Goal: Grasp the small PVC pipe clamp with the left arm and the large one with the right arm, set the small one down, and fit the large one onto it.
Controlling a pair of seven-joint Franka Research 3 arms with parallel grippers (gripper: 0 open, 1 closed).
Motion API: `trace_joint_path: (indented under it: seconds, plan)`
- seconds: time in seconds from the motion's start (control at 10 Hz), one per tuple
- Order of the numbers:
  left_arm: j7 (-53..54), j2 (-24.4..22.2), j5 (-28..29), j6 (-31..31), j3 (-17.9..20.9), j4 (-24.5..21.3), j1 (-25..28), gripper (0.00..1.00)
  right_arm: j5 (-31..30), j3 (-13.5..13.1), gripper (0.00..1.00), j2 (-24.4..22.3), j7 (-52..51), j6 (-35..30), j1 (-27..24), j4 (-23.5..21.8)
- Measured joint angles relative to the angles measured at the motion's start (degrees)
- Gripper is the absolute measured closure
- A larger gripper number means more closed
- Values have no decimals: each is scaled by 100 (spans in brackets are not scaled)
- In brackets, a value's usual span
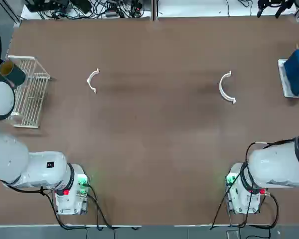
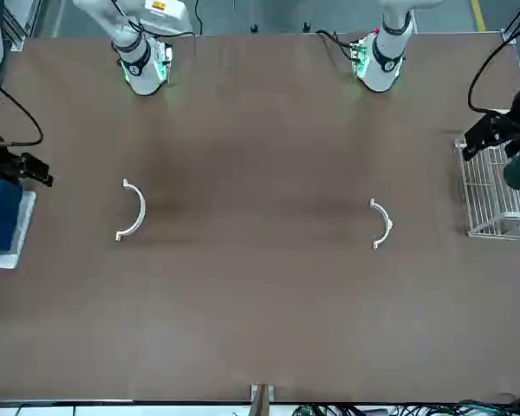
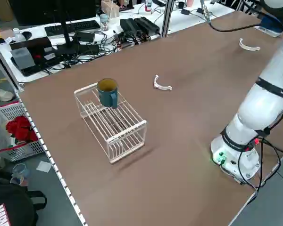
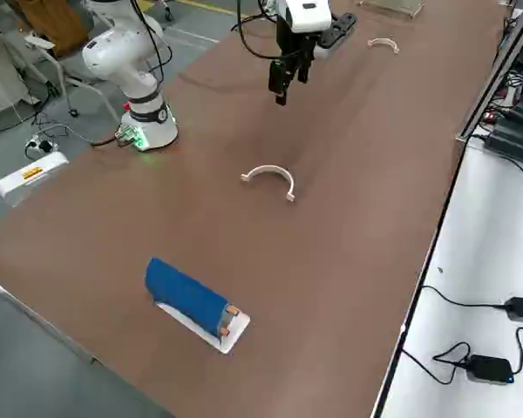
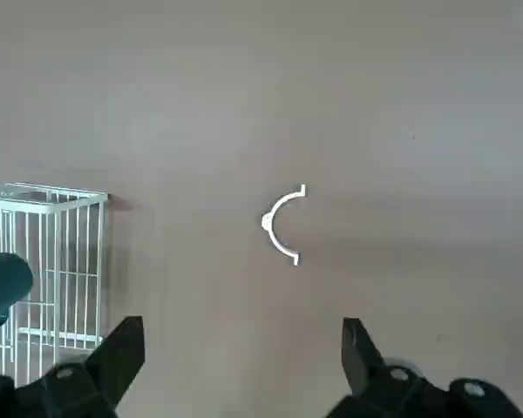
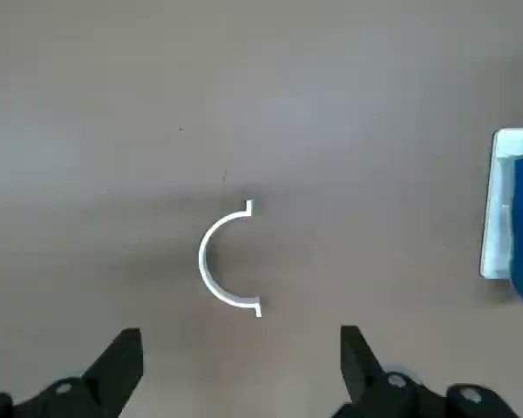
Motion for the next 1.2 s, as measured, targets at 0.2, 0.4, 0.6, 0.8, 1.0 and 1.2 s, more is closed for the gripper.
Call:
trace_joint_path:
  seconds: [0.2, 0.4, 0.6, 0.8, 1.0, 1.2]
  plan:
    - [5, 7, 0, 0, 1, -3, 3, 0, 0, 1, 0, -24, 40, -11, 0, 1]
    - [9, 67, 0, 52, 3, -20, 8, 0, 0, 3, 0, -38, 53, -11, 0, 1]
    - [8, 338, -1, 277, 2, -94, -4, 0, 5, 4, 0, -48, 86, -19, 0, -12]
    - [-14, 666, -6, 1029, -28, -457, -29, 0, 26, 8, 0, -37, 275, 59, 0, -222]
    - [-174, 773, -6, 2499, -242, -1651, -54, 1, 41, 54, 0, -12, 506, 652, 32, -759]
    - [-464, 796, -4, 3998, -418, -3064, -92, 6, 49, 130, 0, 34, 928, 1475, 148, -1400]
